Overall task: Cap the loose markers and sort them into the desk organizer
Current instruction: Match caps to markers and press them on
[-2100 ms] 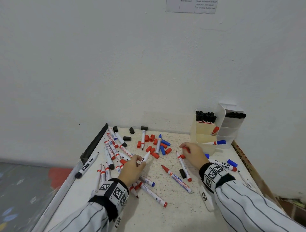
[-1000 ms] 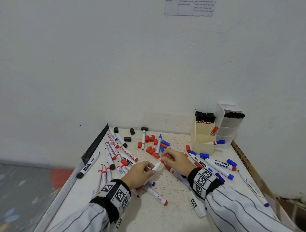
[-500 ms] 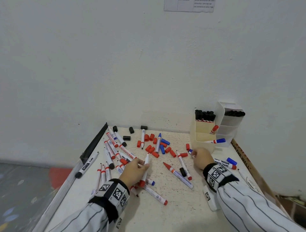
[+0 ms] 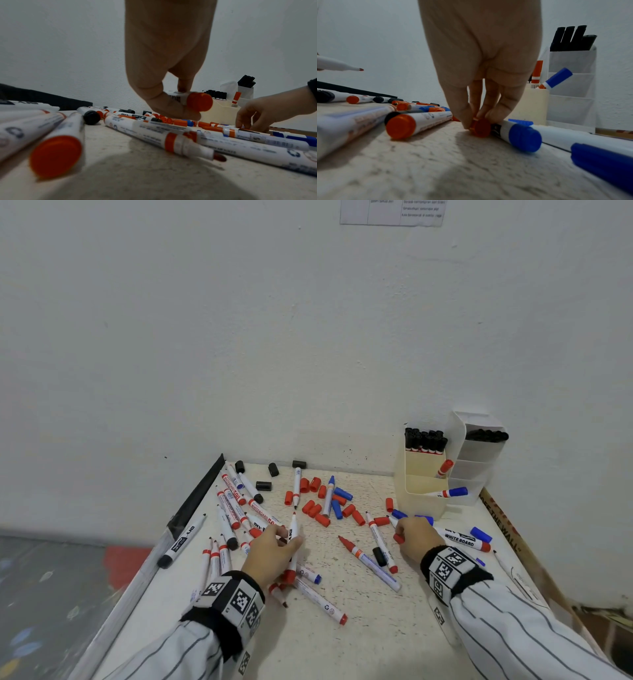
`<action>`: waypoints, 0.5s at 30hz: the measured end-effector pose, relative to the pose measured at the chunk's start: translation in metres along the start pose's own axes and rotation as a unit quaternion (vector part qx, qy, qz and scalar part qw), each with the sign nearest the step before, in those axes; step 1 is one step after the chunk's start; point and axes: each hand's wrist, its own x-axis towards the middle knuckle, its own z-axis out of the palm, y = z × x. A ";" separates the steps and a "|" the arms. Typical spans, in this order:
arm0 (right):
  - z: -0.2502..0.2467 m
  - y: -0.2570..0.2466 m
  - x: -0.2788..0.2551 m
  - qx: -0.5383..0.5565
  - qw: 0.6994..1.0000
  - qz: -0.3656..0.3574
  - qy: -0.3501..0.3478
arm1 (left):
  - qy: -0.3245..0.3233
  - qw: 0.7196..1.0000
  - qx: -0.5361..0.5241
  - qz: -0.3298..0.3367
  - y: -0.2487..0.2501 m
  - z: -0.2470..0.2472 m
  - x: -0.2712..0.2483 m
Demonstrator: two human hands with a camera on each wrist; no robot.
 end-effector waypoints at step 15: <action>-0.020 -0.090 0.043 0.111 0.989 -0.095 0.007 | 0.037 0.994 -0.088 -0.051 -0.013 -0.050 0.015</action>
